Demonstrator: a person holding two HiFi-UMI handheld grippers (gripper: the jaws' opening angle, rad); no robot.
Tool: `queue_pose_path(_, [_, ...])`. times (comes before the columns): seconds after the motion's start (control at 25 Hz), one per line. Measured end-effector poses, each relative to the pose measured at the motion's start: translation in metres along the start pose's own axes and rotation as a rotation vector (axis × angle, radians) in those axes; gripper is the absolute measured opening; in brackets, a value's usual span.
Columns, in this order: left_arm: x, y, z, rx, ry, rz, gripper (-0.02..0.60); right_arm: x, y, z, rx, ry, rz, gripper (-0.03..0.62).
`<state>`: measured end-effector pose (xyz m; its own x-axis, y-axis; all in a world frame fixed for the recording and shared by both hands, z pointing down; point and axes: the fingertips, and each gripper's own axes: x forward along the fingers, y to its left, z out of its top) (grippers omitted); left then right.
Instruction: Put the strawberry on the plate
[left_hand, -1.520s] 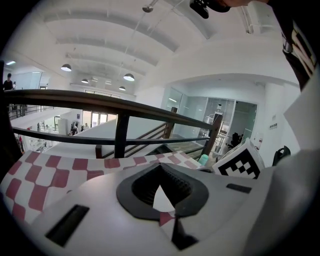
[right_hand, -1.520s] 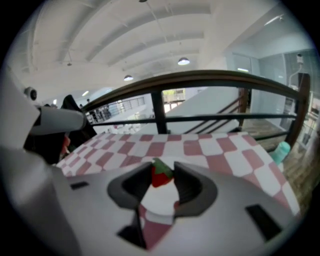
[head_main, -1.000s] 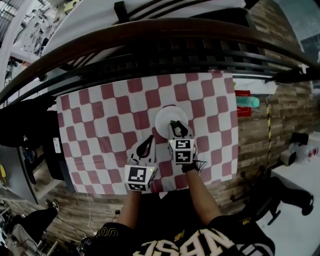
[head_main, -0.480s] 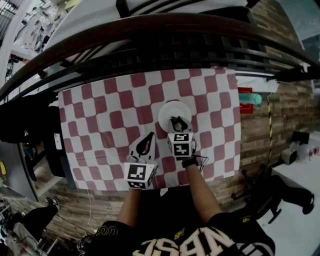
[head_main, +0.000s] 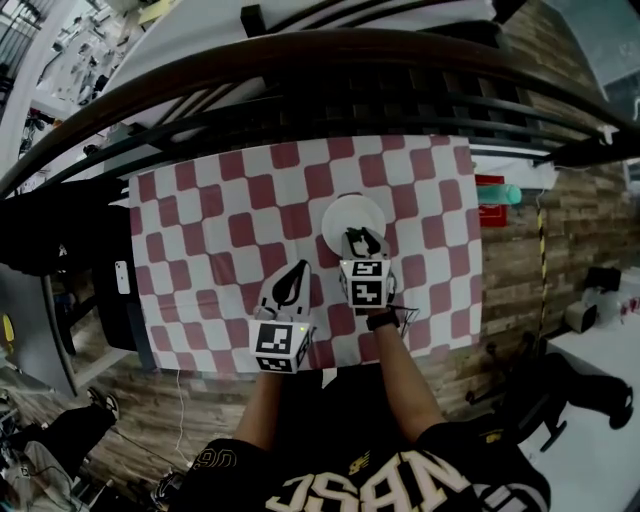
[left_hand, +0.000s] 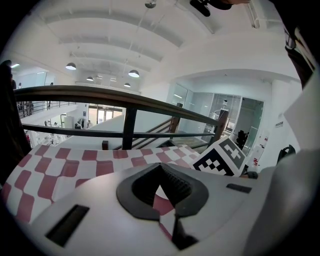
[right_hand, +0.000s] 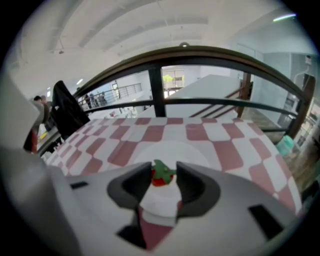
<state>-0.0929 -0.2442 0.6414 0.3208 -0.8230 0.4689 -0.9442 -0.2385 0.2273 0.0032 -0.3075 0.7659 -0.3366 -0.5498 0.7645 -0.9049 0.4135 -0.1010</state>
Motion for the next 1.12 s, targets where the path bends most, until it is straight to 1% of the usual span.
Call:
queue_pose_path(0.16, [-0.008,-0.006,0.013,0.01,-0.041,-0.006,0.009,-0.018,0.001,0.005,0.003,-0.039,-0.007,0.146])
queue_pose_path(0.32, [-0.02,-0.015,0.018,0.025,-0.056,-0.017,0.008,-0.019,0.0,0.002,-0.005,-0.043,-0.003,0.149])
queue_pose_path(0.48, [-0.029,-0.019,0.02,0.023,-0.069,-0.017,0.009,-0.029,-0.007,0.014,0.008,-0.092,-0.013,0.149])
queue_pose_path(0.68, [-0.034,-0.021,0.032,0.033,-0.102,-0.037,0.009,-0.064,-0.007,0.034,0.03,-0.201,-0.014,0.149])
queue_pose_path(0.88, [-0.047,-0.029,0.065,0.052,-0.178,-0.065,0.009,-0.12,0.003,0.061,0.047,-0.324,0.006,0.147])
queue_pose_path(1.12, [-0.076,-0.047,0.101,0.098,-0.262,-0.093,0.008,-0.193,0.022,0.092,0.027,-0.474,0.014,0.147])
